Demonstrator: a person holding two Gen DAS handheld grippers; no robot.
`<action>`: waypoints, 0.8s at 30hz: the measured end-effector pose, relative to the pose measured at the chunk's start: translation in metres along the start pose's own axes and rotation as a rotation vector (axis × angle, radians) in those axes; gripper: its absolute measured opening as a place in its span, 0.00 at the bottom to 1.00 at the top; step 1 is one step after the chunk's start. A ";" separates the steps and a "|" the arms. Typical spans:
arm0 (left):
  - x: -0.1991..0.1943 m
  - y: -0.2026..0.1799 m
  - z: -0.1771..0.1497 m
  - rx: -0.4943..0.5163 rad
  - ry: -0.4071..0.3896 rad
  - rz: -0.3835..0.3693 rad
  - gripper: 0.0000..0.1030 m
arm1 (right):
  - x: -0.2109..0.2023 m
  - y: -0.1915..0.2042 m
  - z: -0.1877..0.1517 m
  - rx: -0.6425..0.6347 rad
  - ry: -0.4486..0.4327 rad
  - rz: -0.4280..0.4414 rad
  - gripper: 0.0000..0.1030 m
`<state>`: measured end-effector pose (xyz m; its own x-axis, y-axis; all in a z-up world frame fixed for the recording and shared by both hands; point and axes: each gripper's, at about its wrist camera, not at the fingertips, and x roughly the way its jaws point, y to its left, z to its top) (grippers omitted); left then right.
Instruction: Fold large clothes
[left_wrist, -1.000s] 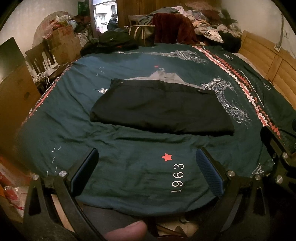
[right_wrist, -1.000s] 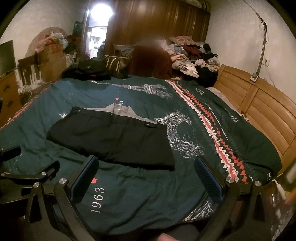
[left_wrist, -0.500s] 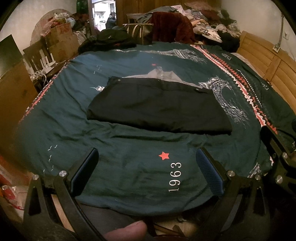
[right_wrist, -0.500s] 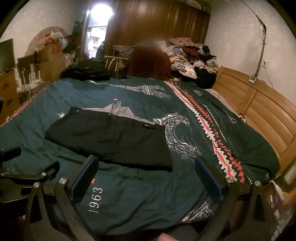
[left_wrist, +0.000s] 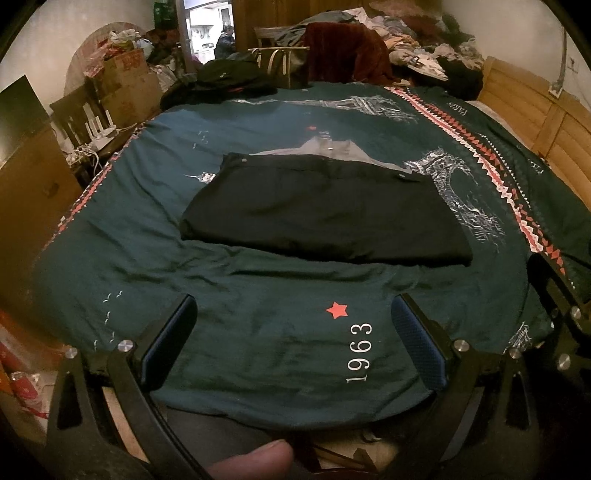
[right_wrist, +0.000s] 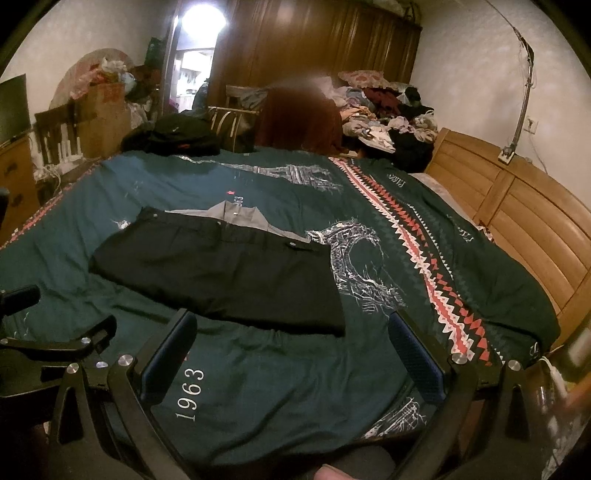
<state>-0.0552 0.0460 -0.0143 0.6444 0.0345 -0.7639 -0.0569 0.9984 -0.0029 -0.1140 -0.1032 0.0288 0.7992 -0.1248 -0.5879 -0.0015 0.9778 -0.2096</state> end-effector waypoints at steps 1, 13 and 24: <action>0.000 0.000 0.000 0.002 -0.002 0.003 1.00 | 0.001 0.001 0.000 0.000 -0.001 0.000 1.00; 0.003 -0.001 0.000 0.013 0.000 0.022 1.00 | 0.002 0.003 0.000 -0.004 0.014 0.006 1.00; 0.005 -0.004 0.000 0.024 -0.008 0.047 1.00 | 0.007 0.004 0.003 -0.003 0.026 0.009 1.00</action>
<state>-0.0521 0.0425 -0.0181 0.6475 0.0816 -0.7576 -0.0688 0.9964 0.0485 -0.1068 -0.0993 0.0256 0.7835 -0.1201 -0.6096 -0.0109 0.9783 -0.2067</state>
